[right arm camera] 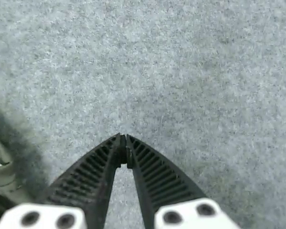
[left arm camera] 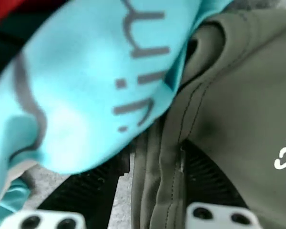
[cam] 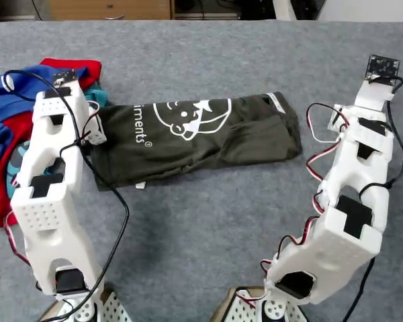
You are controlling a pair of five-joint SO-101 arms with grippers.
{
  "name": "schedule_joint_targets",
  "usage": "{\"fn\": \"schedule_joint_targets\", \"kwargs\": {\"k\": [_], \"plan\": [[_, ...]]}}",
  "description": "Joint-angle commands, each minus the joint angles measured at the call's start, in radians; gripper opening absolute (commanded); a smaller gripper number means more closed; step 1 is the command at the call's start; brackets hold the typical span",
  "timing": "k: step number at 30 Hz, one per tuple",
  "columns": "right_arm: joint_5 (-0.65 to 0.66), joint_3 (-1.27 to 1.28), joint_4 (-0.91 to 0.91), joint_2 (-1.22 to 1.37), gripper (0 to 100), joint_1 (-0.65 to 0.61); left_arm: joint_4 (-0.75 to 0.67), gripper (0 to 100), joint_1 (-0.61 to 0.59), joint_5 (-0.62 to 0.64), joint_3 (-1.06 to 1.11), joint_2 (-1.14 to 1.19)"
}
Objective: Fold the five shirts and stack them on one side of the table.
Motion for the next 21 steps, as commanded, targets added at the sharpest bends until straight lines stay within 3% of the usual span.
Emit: {"fn": "schedule_joint_targets", "kwargs": {"k": [1, 9, 17, 21], "plan": [[-0.008, -0.013, -0.025, -0.064, 0.5, 0.018, 0.035, 19, 0.043, 0.009, -0.021, 0.035], [-0.008, -0.010, -0.048, -0.064, 0.5, 0.028, 0.031, 2, 0.052, 0.009, -0.023, 0.039], [-0.008, -0.008, -0.051, -0.064, 0.5, 0.028, 0.046, 2, 0.052, 0.002, -0.043, 0.030], [-0.008, -0.008, -0.051, -0.064, 0.5, 0.030, 0.219, 2, 0.049, 0.000, -0.227, -0.002]]}}
